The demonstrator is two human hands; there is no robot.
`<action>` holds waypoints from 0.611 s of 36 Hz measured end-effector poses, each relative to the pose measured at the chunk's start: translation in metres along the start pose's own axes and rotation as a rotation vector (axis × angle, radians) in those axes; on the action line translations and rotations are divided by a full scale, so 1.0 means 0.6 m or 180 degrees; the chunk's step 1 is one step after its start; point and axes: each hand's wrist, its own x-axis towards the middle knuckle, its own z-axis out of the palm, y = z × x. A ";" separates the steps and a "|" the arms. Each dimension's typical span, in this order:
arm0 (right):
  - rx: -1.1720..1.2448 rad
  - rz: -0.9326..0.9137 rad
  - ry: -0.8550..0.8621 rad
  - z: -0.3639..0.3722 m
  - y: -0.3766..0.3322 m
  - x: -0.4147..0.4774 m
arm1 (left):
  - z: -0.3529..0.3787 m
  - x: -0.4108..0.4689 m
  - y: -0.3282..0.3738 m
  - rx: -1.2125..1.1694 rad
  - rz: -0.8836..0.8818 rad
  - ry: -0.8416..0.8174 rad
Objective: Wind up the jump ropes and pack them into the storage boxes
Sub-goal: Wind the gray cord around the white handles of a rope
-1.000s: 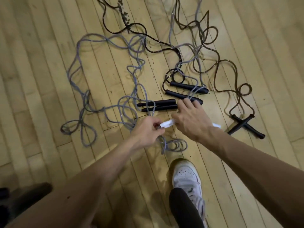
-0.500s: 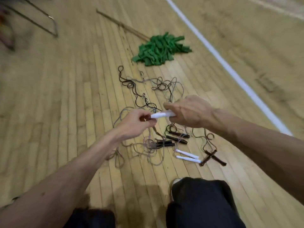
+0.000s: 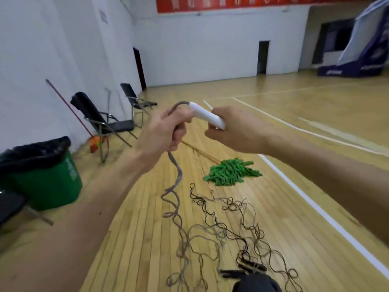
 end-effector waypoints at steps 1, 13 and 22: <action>0.0042 -0.0006 -0.0033 -0.015 -0.020 -0.002 | -0.005 -0.010 0.026 0.0188 0.0071 0.0034; 0.2814 0.0371 -0.1633 0.013 -0.113 -0.105 | 0.003 -0.120 0.051 0.0397 0.0215 0.0693; 0.4093 0.1007 -0.3104 0.099 -0.059 -0.186 | 0.012 -0.177 -0.031 0.0360 -0.0348 0.0329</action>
